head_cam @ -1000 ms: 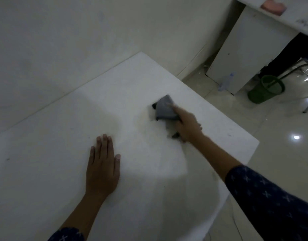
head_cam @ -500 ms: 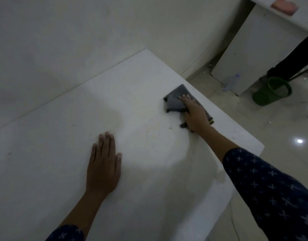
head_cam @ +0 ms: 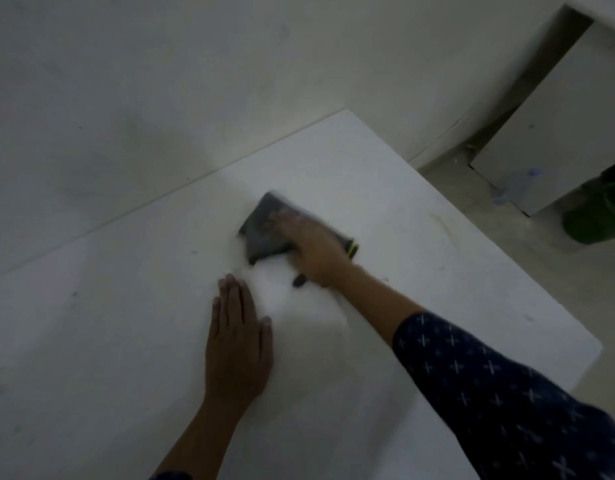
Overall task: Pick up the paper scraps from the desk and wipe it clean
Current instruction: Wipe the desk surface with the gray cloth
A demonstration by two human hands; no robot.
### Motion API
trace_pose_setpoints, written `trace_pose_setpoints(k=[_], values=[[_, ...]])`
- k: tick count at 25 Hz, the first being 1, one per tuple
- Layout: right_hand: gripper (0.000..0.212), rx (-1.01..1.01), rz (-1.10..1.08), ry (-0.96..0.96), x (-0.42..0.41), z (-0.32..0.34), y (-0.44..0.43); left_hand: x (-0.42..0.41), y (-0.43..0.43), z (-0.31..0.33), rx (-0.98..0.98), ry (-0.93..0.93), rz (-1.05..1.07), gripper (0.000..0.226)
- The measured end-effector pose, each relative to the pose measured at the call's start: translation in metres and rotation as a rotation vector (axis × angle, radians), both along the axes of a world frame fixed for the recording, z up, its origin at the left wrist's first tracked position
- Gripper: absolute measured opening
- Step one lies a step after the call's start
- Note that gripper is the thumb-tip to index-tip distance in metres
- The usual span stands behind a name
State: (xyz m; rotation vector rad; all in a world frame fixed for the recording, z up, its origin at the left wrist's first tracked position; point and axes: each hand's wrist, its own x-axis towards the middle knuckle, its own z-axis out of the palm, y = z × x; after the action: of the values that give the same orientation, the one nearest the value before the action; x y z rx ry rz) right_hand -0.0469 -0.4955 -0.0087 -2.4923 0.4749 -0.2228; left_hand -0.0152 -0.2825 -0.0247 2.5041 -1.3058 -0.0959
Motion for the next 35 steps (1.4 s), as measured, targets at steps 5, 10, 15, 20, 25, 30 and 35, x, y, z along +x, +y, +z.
trace_pose_setpoints(k=[5, 10, 15, 20, 25, 30, 35], values=[[0.047, 0.092, -0.898, -0.029, -0.007, 0.002, -0.110, 0.004, -0.002, 0.001, 0.015, -0.045, -0.020, 0.060], [0.056, 0.000, -0.113, 0.077, 0.072, 0.015, 0.031, 0.006, -0.003, 0.001, 0.029, -0.065, -0.026, 0.060], [0.063, -0.148, -0.256, 0.039, 0.078, -0.003, -0.034, 0.009, -0.002, -0.004, 0.039, -0.069, -0.045, 0.060], [0.062, -0.049, -0.837, 0.155, -0.004, 0.013, -0.139, 0.009, -0.004, -0.005, 0.067, -0.086, -0.042, 0.061], [0.065, 0.066, -0.402, 0.072, -0.068, 0.010, -0.005, 0.013, -0.013, -0.002, 0.077, -0.091, -0.124, 0.064], [0.058, 0.005, -0.410, 0.099, -0.110, 0.009, -0.025, -0.003, -0.084, -0.003, 0.059, -0.086, -0.263, 0.066], [0.059, -0.028, -0.652, 0.209, -0.104, 0.024, -0.107, -0.025, -0.133, -0.007, 0.067, -0.112, -0.292, 0.065]])
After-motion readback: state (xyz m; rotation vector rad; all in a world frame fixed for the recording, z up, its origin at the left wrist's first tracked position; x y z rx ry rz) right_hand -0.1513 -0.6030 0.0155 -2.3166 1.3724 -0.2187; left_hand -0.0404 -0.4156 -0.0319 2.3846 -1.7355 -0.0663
